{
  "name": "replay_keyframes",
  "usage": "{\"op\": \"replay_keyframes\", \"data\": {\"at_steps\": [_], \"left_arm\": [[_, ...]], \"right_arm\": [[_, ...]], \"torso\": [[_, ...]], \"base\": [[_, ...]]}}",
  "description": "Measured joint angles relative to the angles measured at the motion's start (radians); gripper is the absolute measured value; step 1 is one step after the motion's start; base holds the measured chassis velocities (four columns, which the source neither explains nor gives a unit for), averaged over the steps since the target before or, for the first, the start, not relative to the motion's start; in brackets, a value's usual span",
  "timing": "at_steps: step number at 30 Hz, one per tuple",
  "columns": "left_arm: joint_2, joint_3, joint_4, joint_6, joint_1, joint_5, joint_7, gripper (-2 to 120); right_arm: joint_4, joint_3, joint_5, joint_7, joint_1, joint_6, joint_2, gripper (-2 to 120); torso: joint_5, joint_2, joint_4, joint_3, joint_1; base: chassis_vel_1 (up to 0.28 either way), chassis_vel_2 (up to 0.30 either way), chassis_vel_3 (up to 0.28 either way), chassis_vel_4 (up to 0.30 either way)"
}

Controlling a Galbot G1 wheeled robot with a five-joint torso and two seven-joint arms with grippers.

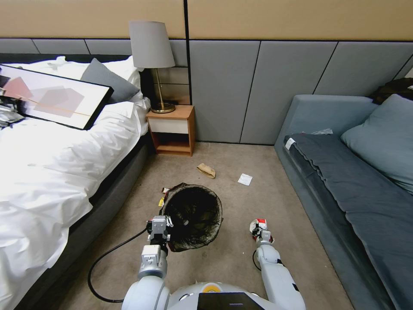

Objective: Pick up the trash bin, then pick up the garbage from the floor and place it into the trash bin.

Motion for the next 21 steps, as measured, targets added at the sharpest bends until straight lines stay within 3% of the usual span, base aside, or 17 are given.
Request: {"op": "replay_keyframes", "data": {"at_steps": [11, 14, 15, 21], "left_arm": [[0.004, 0.003, 0.005, -0.001, 0.0, 0.002, -0.002, 1], [0.006, 0.005, 0.005, -0.001, 0.0, 0.002, -0.002, 1], [0.006, 0.005, 0.005, -0.001, 0.0, 0.002, -0.002, 1], [0.006, 0.012, 0.014, -0.001, 0.0, 0.003, -0.002, 1]], "right_arm": [[0.347, -0.056, 0.035, 0.007, -0.101, 0.008, -0.004, 0], [0.545, -0.084, 0.059, -0.005, -0.143, 0.023, -0.012, 0], [0.545, -0.084, 0.059, -0.005, -0.143, 0.023, -0.012, 0], [0.832, -0.141, 0.114, -0.079, -0.228, 0.087, -0.053, 0]], "torso": [[0.0, 0.0, -0.0001, 0.0, 0.0], [0.0, 0.0, 0.0001, 0.0, 0.0], [0.0, 0.0, 0.0001, 0.0, 0.0], [0.0001, 0.0, -0.0004, 0.0, 0.0]], "base": [[0.0, 0.0, 0.0, 0.0], [0.0, 0.0, 0.0, 0.0], [0.0, 0.0, 0.0, 0.0], [0.0, 0.0, 0.0, 0.0]]}}
